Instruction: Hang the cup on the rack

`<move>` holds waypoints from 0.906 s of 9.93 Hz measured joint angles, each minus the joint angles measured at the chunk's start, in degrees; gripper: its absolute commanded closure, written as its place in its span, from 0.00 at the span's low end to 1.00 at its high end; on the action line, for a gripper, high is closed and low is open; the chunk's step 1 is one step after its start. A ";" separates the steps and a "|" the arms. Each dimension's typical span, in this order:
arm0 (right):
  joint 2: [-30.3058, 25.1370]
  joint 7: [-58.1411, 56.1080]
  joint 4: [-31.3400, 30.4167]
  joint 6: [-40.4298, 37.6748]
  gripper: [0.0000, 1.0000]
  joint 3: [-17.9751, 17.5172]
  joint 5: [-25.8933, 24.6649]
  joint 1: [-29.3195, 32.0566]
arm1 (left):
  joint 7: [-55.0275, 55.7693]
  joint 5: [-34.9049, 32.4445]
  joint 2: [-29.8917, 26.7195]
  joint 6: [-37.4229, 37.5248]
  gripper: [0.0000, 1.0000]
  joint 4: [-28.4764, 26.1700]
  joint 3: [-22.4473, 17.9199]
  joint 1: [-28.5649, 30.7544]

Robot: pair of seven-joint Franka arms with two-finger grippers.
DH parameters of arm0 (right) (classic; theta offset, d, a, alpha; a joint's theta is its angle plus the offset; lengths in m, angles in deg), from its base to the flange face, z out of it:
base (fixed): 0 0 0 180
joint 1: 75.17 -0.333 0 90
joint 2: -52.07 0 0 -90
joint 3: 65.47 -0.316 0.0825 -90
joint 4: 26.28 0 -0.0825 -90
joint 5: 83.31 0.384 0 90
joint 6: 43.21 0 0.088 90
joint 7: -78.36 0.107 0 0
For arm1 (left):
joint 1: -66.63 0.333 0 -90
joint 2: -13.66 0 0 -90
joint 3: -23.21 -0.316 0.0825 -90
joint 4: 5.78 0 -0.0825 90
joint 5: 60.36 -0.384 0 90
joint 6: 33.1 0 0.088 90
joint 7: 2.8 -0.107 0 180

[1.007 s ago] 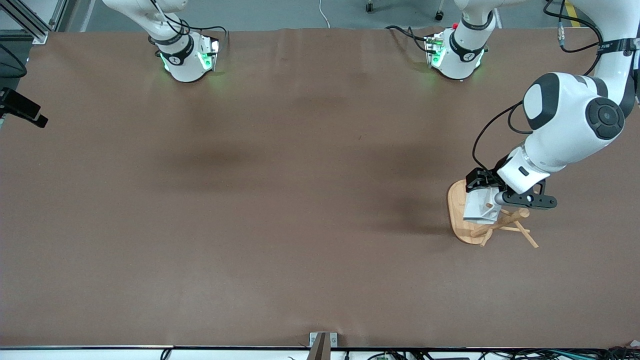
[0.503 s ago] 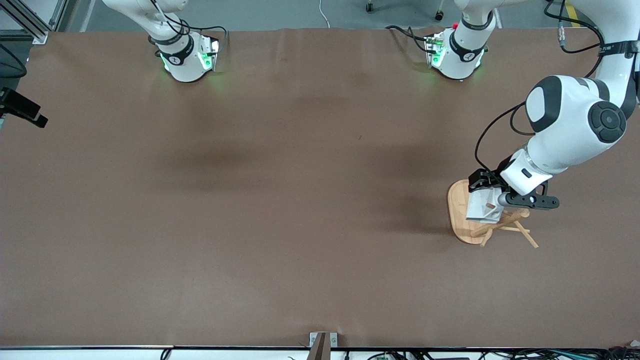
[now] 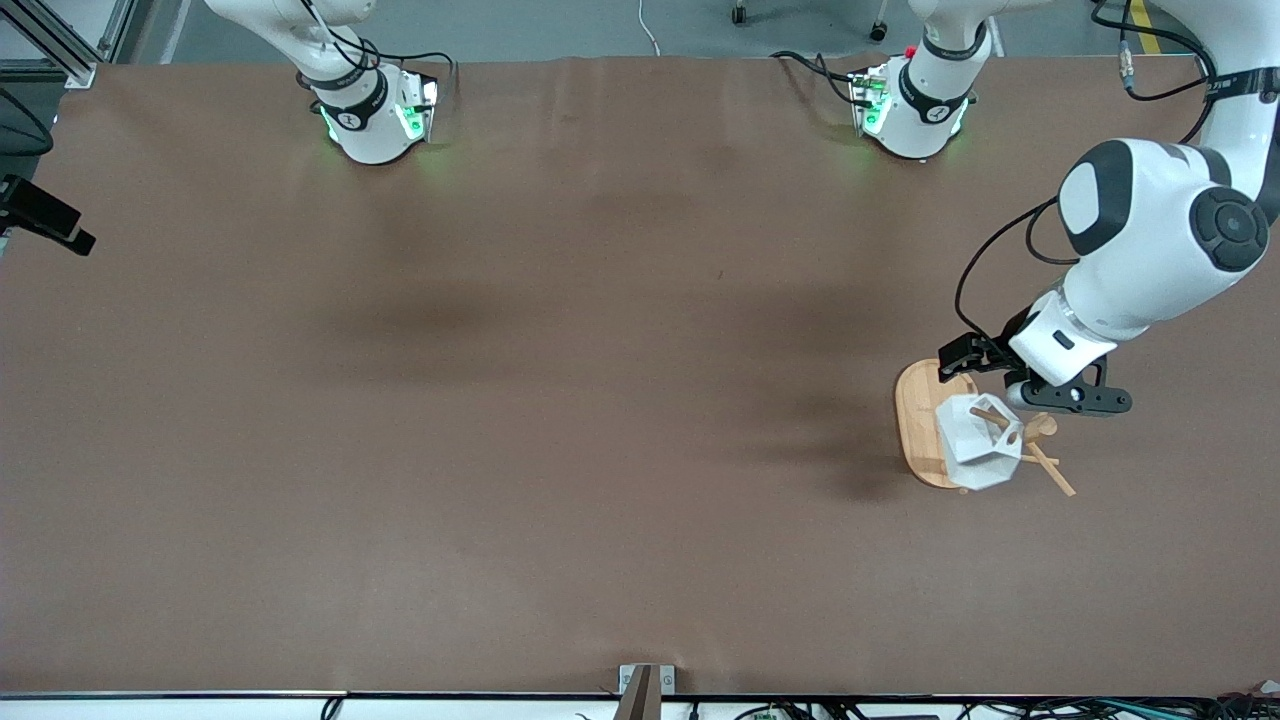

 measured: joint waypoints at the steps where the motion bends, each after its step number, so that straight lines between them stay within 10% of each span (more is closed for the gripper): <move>1: 0.00 0.00 0.01 0.00 0.00 0.00 0.00 0.00 | 1.36 0.00 -1.78 2.22 0.00 0.69 0.01 -0.05; 9: 0.00 0.00 0.05 0.00 0.00 0.01 0.00 0.01 | 3.06 -6.94 -8.47 25.39 0.00 19.18 -4.37 -2.97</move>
